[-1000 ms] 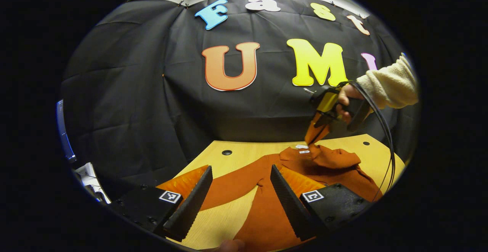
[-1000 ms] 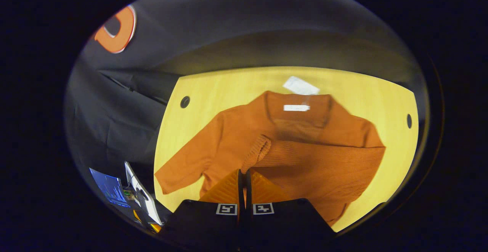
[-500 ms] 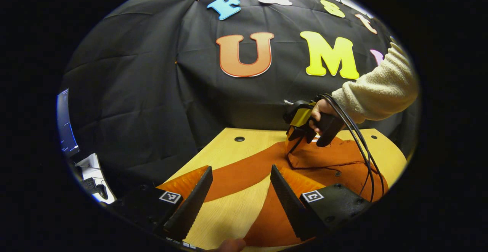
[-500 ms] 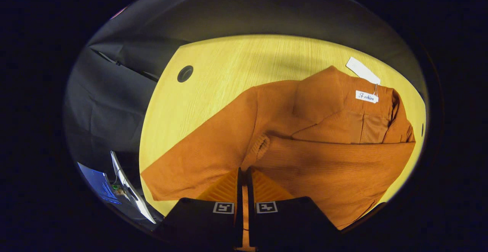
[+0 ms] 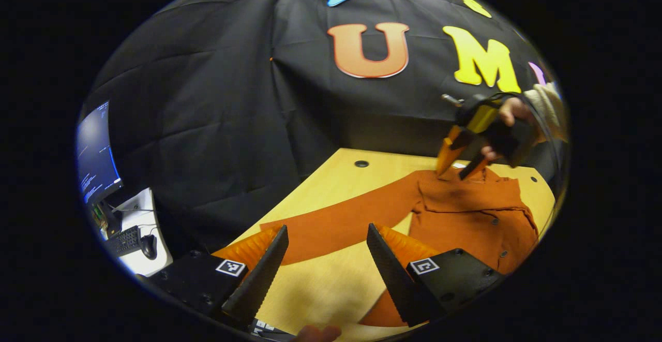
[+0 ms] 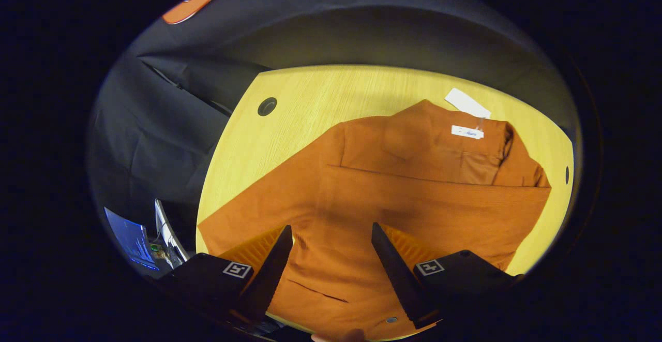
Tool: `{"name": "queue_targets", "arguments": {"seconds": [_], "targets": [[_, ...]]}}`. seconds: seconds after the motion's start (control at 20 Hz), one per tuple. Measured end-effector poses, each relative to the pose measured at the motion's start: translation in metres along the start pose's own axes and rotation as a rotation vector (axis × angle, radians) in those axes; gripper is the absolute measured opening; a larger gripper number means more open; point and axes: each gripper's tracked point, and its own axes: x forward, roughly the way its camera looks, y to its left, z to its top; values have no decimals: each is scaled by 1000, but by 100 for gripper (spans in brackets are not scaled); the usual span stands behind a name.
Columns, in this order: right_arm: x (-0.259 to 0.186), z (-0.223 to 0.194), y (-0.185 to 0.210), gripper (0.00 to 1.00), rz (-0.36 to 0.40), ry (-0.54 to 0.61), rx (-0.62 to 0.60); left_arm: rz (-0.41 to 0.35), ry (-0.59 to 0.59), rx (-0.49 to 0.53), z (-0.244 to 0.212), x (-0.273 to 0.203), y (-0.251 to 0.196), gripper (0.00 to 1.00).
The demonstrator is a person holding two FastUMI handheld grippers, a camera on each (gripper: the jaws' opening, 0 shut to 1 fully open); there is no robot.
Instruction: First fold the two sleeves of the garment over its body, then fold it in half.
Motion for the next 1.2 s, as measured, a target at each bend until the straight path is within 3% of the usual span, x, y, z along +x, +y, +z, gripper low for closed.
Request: {"name": "queue_targets", "arguments": {"seconds": [0.1, 0.2, 0.35, 0.55, 0.85, 1.2], "targets": [[-24, -13, -17, 99, -4, -36, -20, 50, 59, -39, -8, 15, 19, 99], [-47, -27, -30, 95, 39, -75, -15, 105, 122, -69, -19, 32, 39, 99], [-71, -51, -63, 98, 77, -133, 45, 181, 196, -81, -31, 54, 63, 99], [-81, -87, -103, 98, 114, -231, 170, 224, 312, -79, -54, 85, 74, 99], [-88, -161, -142, 95, 123, -221, 246, 229, 521, -224, -97, 114, 82, 99], [-116, -206, -177, 98, 115, -248, 293, 245, 733, -399, -95, 140, 84, 98]]}}
